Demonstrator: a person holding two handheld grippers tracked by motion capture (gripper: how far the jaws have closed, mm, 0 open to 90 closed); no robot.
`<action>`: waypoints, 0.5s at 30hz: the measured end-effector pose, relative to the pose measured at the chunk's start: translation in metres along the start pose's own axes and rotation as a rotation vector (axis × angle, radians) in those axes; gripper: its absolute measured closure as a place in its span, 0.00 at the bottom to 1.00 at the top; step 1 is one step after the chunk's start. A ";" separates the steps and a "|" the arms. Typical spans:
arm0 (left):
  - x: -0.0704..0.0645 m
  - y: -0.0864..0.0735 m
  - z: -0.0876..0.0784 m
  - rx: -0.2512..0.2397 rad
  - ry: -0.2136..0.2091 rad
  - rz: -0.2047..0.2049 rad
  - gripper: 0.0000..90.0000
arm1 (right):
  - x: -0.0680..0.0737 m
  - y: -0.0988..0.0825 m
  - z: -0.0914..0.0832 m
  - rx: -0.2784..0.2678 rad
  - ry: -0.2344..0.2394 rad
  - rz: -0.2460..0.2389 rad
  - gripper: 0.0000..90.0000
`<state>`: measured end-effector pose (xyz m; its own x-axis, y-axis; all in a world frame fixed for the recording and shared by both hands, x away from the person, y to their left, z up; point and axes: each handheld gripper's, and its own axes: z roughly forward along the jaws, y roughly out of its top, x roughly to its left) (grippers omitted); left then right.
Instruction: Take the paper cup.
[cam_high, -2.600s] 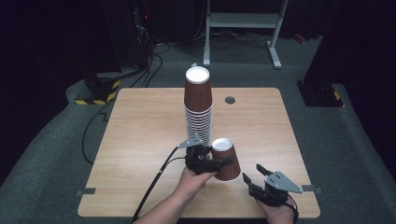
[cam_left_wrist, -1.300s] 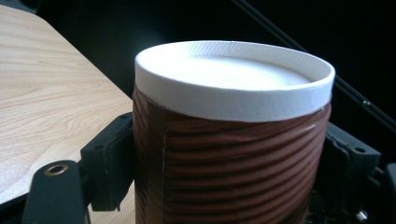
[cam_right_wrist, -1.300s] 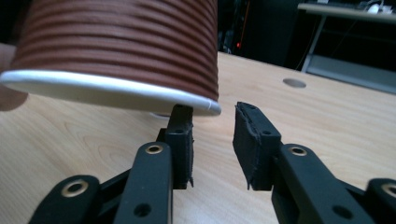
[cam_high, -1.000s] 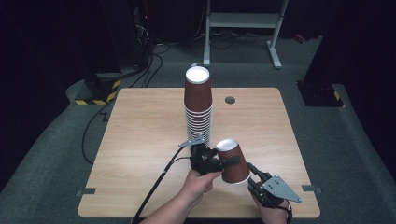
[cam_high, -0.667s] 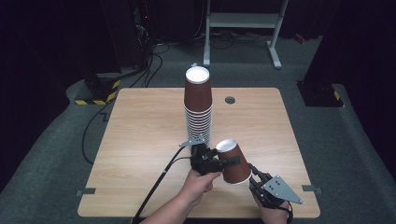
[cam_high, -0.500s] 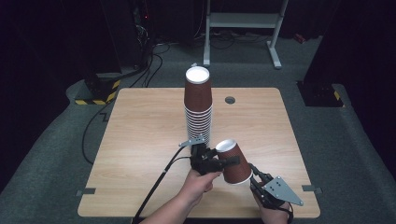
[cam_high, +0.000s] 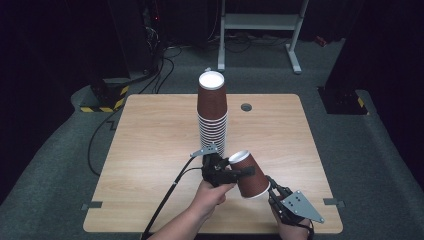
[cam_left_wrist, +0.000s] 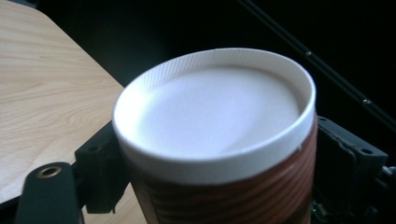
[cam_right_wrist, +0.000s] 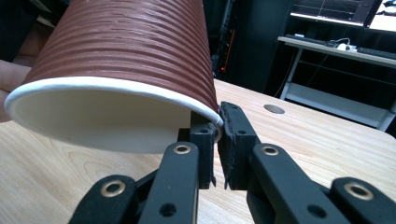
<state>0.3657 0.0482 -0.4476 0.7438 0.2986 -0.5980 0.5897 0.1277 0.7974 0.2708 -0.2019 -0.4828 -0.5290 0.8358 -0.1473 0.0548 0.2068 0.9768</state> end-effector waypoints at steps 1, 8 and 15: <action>0.000 0.000 0.000 0.000 0.000 0.000 0.17 | 0.000 0.000 0.000 0.000 0.000 0.000 0.93; 0.000 -0.001 -0.001 0.002 0.030 0.029 0.15 | -0.001 0.001 -0.001 0.001 -0.009 0.000 0.94; -0.001 0.000 -0.005 0.004 0.042 0.042 0.12 | 0.001 0.002 -0.002 -0.001 -0.005 -0.009 0.94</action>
<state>0.3633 0.0526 -0.4465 0.7541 0.3430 -0.5601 0.5596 0.1110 0.8213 0.2684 -0.2019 -0.4810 -0.5248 0.8366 -0.1571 0.0491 0.2140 0.9756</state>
